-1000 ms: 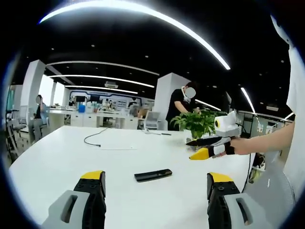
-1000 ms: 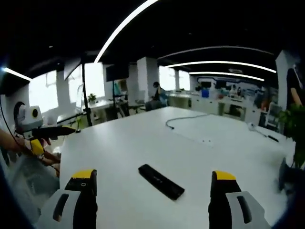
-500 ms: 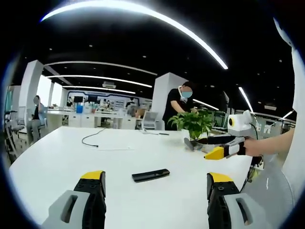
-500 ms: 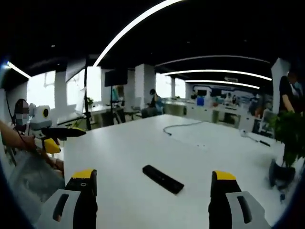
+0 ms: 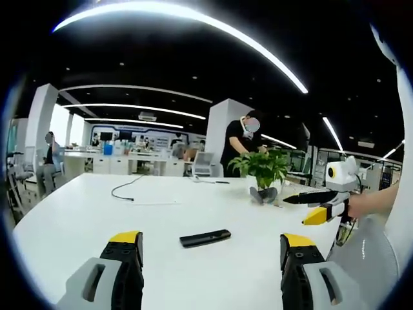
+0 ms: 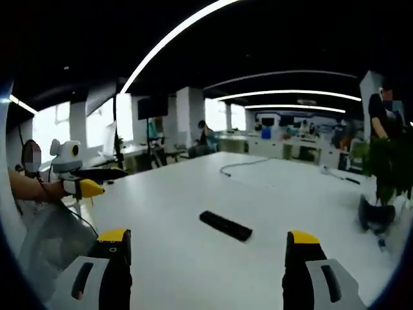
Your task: Press the specified remote control buttons in sequence, fully releasing each button before pressing the next.
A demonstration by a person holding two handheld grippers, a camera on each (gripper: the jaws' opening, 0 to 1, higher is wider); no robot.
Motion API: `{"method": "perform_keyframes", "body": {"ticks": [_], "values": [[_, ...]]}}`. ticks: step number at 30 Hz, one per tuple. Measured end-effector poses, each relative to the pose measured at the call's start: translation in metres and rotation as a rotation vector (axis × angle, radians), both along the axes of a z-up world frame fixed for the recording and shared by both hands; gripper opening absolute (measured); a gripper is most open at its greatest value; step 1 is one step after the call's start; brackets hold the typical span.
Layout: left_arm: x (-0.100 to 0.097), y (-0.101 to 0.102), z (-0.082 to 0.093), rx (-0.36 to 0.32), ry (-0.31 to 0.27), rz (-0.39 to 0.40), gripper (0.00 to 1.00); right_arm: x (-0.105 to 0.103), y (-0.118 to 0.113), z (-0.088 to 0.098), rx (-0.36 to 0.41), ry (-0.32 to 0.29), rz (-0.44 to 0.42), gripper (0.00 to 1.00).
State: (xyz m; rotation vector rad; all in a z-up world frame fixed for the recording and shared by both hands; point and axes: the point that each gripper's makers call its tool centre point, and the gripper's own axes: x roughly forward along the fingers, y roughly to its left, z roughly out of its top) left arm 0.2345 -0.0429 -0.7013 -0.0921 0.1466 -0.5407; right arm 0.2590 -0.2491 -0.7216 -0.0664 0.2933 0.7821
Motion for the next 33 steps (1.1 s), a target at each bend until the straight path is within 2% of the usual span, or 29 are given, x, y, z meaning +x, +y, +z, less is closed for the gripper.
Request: {"method": "perform_keyframes", "body": {"ticks": [10,13,22,26,29,32,33], "values": [[0.000,0.000,0.000,-0.002,-0.001,0.003,0.91,-0.016,-0.015,-0.005,0.007,0.018,-0.060,0.99],[0.000,-0.001,0.000,-0.001,-0.002,0.003,0.91,-0.018,-0.017,-0.002,-0.020,-0.002,-0.068,0.99],[0.001,0.002,-0.001,0.030,-0.012,0.022,0.91,-0.026,-0.027,0.007,-0.011,-0.030,-0.076,0.99],[0.002,0.008,0.004,0.040,-0.044,0.049,0.93,-0.031,-0.032,0.008,-0.008,-0.053,-0.074,0.99],[0.003,0.012,0.008,0.035,-0.071,0.070,0.96,-0.033,-0.031,0.006,0.018,-0.045,-0.086,0.99],[0.003,0.013,0.010,0.024,-0.075,0.072,0.97,-0.032,-0.027,-0.001,-0.041,-0.054,-0.058,0.97],[0.002,0.013,0.005,0.020,-0.035,0.073,0.97,-0.032,-0.027,-0.004,-0.062,-0.052,-0.049,0.96]]}}
